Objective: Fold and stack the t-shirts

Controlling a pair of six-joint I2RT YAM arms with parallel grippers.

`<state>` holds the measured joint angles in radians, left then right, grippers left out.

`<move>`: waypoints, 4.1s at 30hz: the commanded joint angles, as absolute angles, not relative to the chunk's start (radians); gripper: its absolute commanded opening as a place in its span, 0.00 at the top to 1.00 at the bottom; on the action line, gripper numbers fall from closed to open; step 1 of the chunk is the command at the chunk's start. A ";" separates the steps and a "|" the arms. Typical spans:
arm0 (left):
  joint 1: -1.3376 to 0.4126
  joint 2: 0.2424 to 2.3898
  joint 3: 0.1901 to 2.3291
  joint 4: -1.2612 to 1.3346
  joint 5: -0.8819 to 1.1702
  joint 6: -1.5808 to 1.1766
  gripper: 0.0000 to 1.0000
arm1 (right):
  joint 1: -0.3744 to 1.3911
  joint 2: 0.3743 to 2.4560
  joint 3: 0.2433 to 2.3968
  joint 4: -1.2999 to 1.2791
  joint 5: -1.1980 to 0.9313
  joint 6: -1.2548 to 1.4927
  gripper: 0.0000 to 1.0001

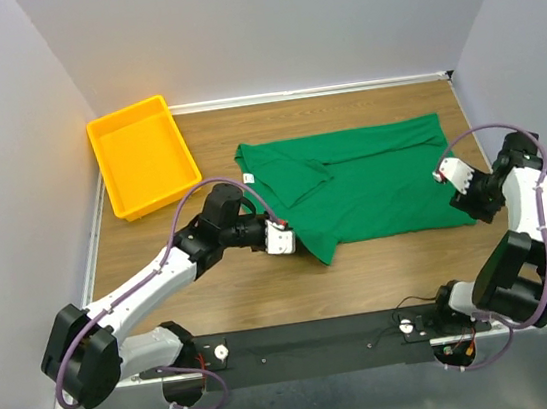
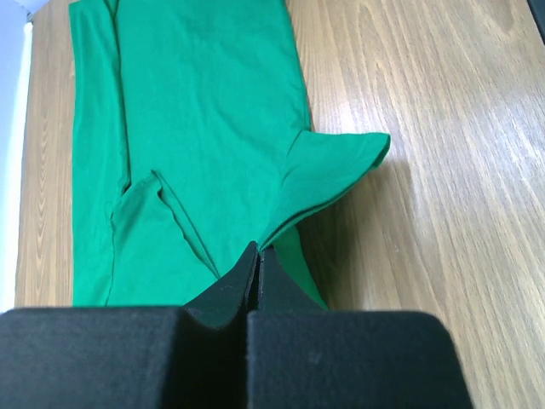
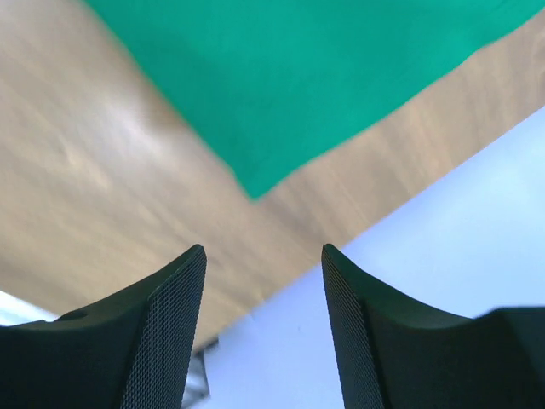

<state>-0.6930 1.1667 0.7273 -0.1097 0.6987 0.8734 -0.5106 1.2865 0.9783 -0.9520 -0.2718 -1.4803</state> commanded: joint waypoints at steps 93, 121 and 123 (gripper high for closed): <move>-0.505 1.180 0.690 0.086 0.890 0.660 1.00 | -0.565 1.612 0.994 -0.897 -0.279 -1.553 0.61; -0.502 1.175 0.676 0.071 0.887 0.661 1.00 | -0.566 1.603 0.868 -0.807 -0.259 -1.511 0.51; -0.502 1.172 0.676 0.071 0.887 0.661 1.00 | -0.566 1.615 0.851 -0.773 -0.239 -1.502 0.57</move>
<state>-0.5095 1.1744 0.6601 0.0662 0.8505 0.6674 -0.5587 1.5749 0.8856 -0.8566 -0.2661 -1.5288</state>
